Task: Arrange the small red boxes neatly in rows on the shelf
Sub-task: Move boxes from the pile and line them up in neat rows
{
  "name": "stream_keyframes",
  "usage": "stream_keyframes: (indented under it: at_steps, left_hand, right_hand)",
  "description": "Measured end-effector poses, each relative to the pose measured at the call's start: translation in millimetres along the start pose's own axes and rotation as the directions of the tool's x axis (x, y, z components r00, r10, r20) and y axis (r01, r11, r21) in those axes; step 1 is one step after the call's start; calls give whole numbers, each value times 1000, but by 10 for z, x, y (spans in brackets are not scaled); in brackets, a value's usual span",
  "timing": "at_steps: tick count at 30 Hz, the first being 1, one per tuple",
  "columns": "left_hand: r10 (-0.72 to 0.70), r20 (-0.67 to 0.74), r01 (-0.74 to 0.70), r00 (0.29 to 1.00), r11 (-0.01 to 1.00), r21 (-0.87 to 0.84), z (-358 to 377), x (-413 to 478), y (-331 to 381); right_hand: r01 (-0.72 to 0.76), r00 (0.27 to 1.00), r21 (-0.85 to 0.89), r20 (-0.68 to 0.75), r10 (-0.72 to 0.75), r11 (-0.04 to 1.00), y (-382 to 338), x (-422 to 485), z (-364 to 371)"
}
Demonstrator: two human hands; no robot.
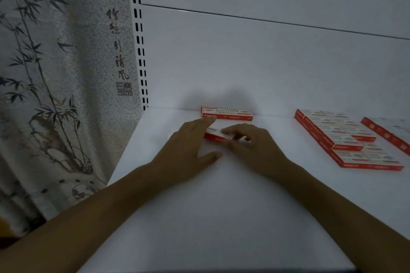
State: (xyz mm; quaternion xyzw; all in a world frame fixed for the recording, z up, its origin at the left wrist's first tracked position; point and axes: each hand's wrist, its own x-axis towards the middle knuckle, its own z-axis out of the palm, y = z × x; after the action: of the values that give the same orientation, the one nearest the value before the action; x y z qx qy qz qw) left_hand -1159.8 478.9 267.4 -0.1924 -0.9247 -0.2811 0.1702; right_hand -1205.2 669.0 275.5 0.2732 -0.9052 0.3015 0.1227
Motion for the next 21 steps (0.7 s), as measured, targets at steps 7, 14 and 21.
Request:
stream_keyframes:
  at_steps: [7, 14, 21]
  left_hand:
    - [4, -55, -6, 998, 999, -42, 13, 23, -27]
    - [-5, -26, 3, 1000, 998, -61, 16, 32, -49]
    - [-5, -75, 2, 997, 999, -40, 16, 42, -64]
  right_hand:
    - [-277, 959, 546, 107, 262, 791, -200, -16, -152]
    - [-316, 948, 543, 148, 282, 778, -181, -3, -170]
    - [-325, 945, 535, 154, 288, 780, -211, -19, -176]
